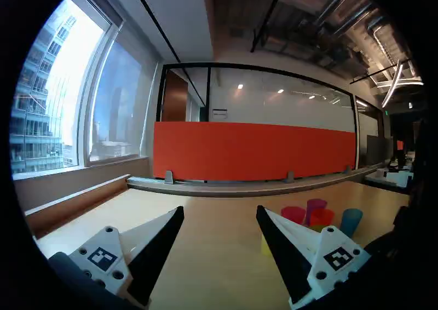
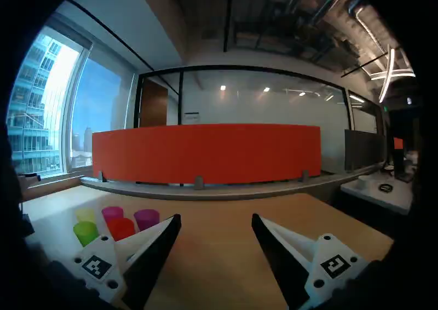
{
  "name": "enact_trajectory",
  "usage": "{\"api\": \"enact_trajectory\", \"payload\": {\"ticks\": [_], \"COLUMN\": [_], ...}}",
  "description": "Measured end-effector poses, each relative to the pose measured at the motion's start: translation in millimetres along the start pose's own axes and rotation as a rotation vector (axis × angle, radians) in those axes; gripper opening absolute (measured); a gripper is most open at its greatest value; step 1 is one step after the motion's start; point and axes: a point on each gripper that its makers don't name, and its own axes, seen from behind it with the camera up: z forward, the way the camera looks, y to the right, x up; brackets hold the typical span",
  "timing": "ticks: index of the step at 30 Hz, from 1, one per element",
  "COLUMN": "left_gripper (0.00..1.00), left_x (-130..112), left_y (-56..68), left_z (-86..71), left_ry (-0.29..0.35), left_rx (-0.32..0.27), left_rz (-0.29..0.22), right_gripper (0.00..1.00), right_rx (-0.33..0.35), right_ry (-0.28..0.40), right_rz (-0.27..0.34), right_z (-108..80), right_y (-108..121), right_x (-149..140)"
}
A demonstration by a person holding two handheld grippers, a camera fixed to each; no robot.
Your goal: Pour water
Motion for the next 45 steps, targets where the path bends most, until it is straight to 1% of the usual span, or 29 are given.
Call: {"api": "enact_trajectory", "payload": {"ticks": [2,5,8,12,17,23,27,29,35,38,41,45], "left_gripper": [0.98,0.98,0.98,0.98,0.98,0.98,0.98,0.99,0.98,0.99,0.98,0.98], "left_x": [13,33,54,79,113,149,160,162,166,168,167,164], "left_y": [1.1,6.3,11.5,17.5,25.9,42.0,54.8,61.2,74.7,82.9,94.0,110.2], "left_z": [3.6,8.9,12.8,18.3,25.0,29.7,29.3,28.3,27.8,27.5,25.6,21.0], "left_ry": [-0.013,-0.022,-0.024,-0.030,-0.023,-0.014,-0.026,-0.033,-0.045,-0.045,-0.048,-0.057], "left_rx": [-0.007,-0.035,-0.062,-0.084,-0.117,-0.174,-0.218,-0.241,-0.299,-0.336,-0.390,-0.461], "left_rz": [-0.012,-0.035,-0.046,-0.037,-0.015,0.002,-0.001,-0.005,-0.013,-0.010,-0.001,0.003], "right_gripper": [1.00,1.00,1.00,1.00,1.00,1.00,1.00,1.00,1.00,1.00,1.00,1.00], "right_rx": [0.005,0.025,0.038,0.050,0.088,0.137,0.168,0.181,0.218,0.251,0.302,0.399], "right_ry": [-0.002,-0.012,-0.022,-0.032,-0.039,-0.052,-0.056,-0.063,-0.090,-0.093,-0.100,-0.102], "right_rz": [-0.003,-0.024,-0.046,-0.060,-0.064,-0.054,-0.039,-0.030,-0.011,-0.010,-0.009,-0.001], "right_z": [4.0,8.6,13.2,19.3,23.6,25.3,23.9,23.2,21.1,19.1,16.3,8.5], "right_y": [-1,-4,-6,-7,-15,-28,-36,-38,-42,-44,-51,-68], "right_x": [8,22,39,63,94,126,137,136,131,130,130,132]}}
